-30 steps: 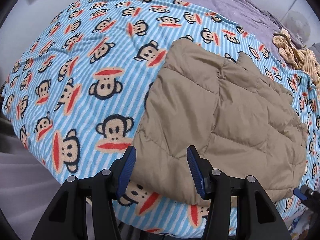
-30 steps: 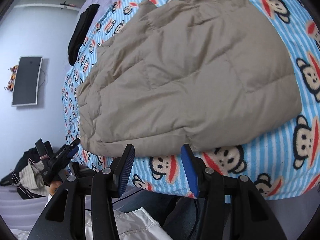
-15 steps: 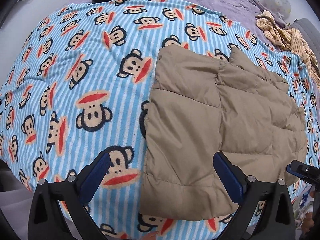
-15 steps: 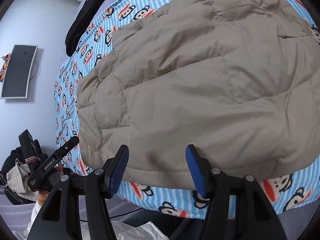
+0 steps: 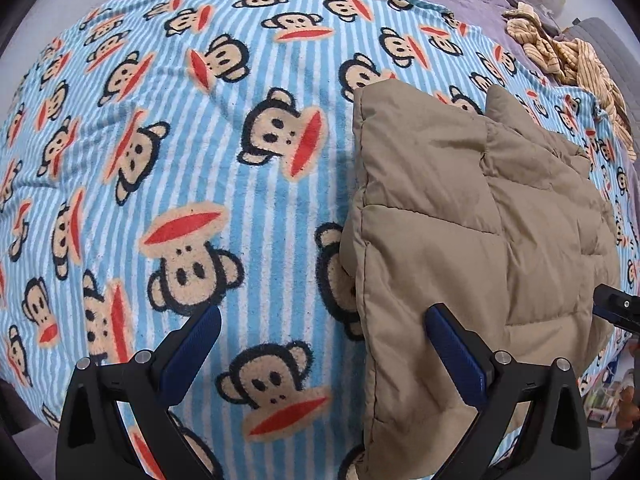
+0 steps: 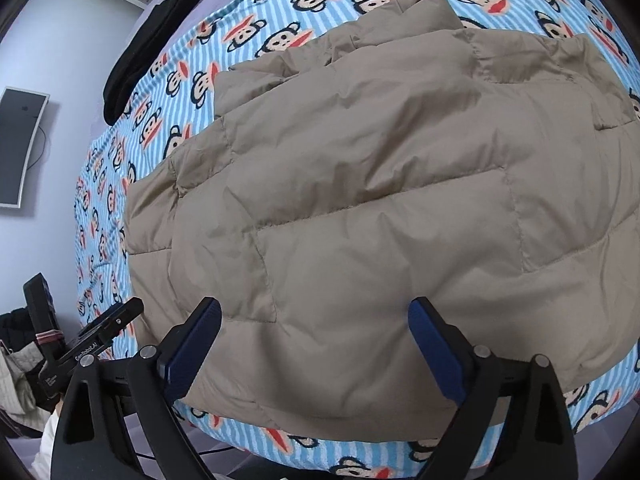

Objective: Fold large clothes

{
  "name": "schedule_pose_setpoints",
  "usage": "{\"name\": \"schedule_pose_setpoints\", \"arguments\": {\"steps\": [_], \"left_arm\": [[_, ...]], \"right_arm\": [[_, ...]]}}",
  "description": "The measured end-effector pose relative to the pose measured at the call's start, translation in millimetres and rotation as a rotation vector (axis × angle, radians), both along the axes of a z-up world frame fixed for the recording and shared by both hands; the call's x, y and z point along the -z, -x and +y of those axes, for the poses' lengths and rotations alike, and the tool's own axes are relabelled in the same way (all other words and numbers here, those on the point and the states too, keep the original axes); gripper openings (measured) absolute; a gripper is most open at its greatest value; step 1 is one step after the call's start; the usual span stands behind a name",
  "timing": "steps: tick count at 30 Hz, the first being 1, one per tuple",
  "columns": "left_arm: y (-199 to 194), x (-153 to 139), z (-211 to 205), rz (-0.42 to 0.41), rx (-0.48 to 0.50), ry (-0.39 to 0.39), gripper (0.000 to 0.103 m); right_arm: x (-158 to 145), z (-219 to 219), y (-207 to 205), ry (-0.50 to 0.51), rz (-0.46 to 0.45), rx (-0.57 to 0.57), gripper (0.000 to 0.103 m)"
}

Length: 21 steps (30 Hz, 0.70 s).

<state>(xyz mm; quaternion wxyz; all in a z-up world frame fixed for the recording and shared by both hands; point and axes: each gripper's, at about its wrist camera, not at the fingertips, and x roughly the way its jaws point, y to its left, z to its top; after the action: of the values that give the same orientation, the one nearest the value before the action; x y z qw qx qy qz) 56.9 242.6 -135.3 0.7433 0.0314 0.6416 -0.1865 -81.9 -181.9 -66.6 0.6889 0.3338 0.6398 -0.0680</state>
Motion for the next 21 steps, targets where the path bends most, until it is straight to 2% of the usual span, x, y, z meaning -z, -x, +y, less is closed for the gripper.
{"name": "schedule_pose_setpoints", "arguments": {"steps": [6, 8, 10, 16, 21], "left_arm": [[-22, 23, 16, 0.125, 0.024, 0.195, 0.103], [-27, 33, 13, 0.184, 0.04, 0.275, 0.103], [-29, 43, 4, 0.225, 0.062, 0.324, 0.103], [-30, 57, -42, 0.279, 0.179, 0.398, 0.103], [-29, 64, -69, 0.324, 0.237, 0.413, 0.103]], "right_arm": [[10, -3, -5, 0.007, 0.031, 0.013, 0.096], [14, -4, -6, 0.008, 0.04, 0.015, 0.096], [17, -4, -6, 0.008, 0.05, 0.013, 0.096], [25, -1, -9, 0.017, 0.075, -0.003, 0.096], [28, -1, -9, 0.015, 0.079, 0.003, 0.096]]}}
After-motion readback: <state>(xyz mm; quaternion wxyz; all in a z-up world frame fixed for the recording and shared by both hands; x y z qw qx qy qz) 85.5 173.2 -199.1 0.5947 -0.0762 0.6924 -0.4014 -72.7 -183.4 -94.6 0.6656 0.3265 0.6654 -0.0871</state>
